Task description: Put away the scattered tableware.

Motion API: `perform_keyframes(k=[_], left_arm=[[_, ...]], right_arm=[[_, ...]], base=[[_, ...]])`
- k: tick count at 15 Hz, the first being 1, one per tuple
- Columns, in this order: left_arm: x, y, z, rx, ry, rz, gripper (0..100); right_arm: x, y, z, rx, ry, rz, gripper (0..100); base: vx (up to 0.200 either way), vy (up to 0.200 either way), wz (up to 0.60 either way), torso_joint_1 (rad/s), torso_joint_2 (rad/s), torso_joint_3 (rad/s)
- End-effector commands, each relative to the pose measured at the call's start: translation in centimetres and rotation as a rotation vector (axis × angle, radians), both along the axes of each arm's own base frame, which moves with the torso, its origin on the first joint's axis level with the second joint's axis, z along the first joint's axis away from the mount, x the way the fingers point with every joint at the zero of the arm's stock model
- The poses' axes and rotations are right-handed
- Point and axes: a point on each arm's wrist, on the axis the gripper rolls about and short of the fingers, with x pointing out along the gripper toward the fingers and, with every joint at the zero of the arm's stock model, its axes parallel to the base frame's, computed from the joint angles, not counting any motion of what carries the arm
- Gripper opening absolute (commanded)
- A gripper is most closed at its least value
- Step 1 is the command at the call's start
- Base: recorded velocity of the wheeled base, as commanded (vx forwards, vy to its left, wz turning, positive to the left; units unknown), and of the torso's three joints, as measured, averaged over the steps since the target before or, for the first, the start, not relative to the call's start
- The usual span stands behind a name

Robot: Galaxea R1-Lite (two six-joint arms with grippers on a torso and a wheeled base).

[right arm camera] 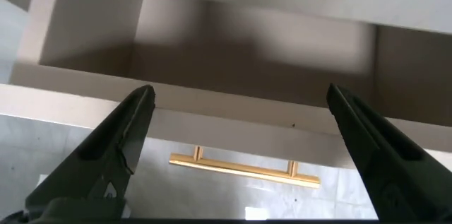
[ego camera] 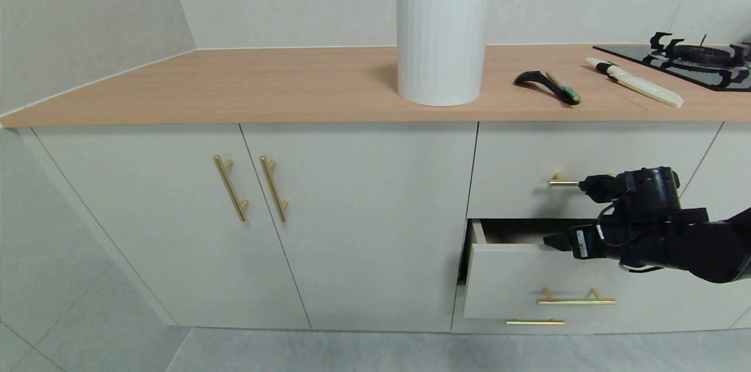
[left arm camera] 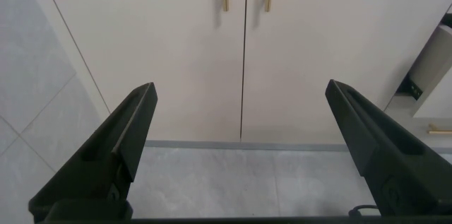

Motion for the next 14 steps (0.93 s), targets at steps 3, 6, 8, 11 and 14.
perform_keyframes(k=[3,6,8,11,14], left_arm=[[0.0,0.0,0.0,0.000,0.001,0.000,100],[0.0,0.0,0.0,0.000,0.001,0.000,100],[0.0,0.0,0.0,0.000,0.000,0.000,100],[0.0,0.0,0.0,0.000,0.001,0.000,100],[0.0,0.0,0.0,0.000,0.001,0.000,100]], right_arm=[[-0.6,0.0,-0.1,-0.006,0.049,0.002,100],[-1.7,-0.1,1.2,-0.009,0.091,0.006,100],[-2.4,-0.2,1.9,-0.013,0.131,0.009,100],[-3.6,-0.3,2.3,-0.021,0.197,0.011,100],[-5.1,-0.5,2.8,-0.032,0.273,0.017,100]], base=[[0.000,0.000,0.00,0.000,0.00,0.000],[0.000,0.000,0.00,0.000,0.00,0.000],[0.000,0.000,0.00,0.000,0.00,0.000],[0.000,0.000,0.00,0.000,0.00,0.000],[0.000,0.000,0.00,0.000,0.00,0.000]])
